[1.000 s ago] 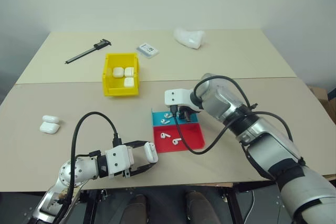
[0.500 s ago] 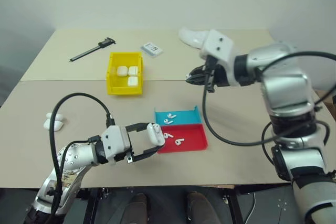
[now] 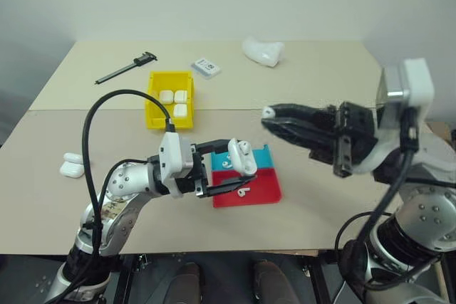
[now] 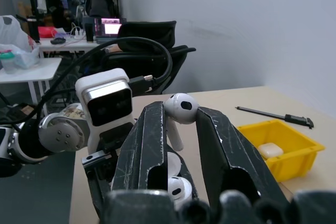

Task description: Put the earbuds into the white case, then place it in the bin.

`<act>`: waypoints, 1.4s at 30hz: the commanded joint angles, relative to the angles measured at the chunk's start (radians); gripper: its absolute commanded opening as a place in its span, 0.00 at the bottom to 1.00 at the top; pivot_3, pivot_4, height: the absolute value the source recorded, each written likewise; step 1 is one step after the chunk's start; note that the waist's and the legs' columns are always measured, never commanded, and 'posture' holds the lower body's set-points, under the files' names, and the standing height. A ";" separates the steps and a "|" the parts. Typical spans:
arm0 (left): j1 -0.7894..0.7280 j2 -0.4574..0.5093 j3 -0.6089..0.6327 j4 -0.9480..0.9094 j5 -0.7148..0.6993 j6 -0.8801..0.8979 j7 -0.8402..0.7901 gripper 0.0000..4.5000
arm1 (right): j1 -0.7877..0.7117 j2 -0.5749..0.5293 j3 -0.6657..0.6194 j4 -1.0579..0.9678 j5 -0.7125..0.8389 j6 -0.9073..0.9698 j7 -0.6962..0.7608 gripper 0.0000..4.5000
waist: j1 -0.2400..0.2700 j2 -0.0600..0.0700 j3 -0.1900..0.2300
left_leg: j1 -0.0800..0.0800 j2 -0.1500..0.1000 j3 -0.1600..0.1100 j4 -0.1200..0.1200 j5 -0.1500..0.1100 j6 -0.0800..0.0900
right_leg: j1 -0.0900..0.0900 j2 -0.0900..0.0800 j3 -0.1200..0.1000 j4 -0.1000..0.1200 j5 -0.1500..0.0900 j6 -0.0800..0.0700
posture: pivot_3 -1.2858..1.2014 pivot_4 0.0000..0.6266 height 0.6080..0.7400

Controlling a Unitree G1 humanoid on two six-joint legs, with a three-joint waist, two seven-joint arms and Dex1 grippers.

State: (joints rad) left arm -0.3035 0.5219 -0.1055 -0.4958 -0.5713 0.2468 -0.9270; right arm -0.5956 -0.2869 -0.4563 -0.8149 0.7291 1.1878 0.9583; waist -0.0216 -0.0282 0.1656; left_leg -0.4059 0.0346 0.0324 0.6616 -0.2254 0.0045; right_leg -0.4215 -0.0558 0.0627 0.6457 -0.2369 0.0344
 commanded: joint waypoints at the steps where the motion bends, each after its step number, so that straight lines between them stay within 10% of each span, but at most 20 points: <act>1: -0.030 -0.012 0.015 -0.011 -0.021 -0.003 0.001 0.62 | 0.033 -0.032 0.006 -0.006 0.083 -0.054 -0.054 0.15 | 0.001 0.000 0.000 | 0.000 0.000 0.000 0.000 0.000 0.000 | 0.000 0.000 0.000 0.000 0.000 0.000 | 0.52 0.24 1.00; 34: -0.002 -0.052 0.016 -0.015 0.036 -0.047 0.023 0.62 | 0.266 -0.287 0.281 0.053 0.175 -0.409 -0.181 0.15 | 0.004 0.000 0.000 | -0.001 0.000 0.000 0.000 0.000 0.000 | 0.000 0.000 0.001 -0.003 0.000 0.002 | 0.52 0.24 1.00; 42: 0.000 -0.052 0.013 -0.003 0.048 -0.054 0.019 0.62 | 0.296 -0.355 0.266 0.050 0.169 -0.454 -0.164 0.71 | 0.006 -0.001 0.000 | -0.001 0.000 0.000 0.000 0.000 0.000 | 0.001 0.000 0.001 -0.003 0.000 0.002 | 0.52 0.24 1.00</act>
State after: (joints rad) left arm -0.2998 0.4745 -0.1045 -0.4850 -0.5163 0.2191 -0.9093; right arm -0.2971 -0.6317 -0.1696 -0.7507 0.8870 0.7705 0.7869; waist -0.0154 -0.0287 0.1658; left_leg -0.4069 0.0341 0.0325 0.6616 -0.2254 0.0045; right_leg -0.4210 -0.0559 0.0635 0.6423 -0.2372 0.0362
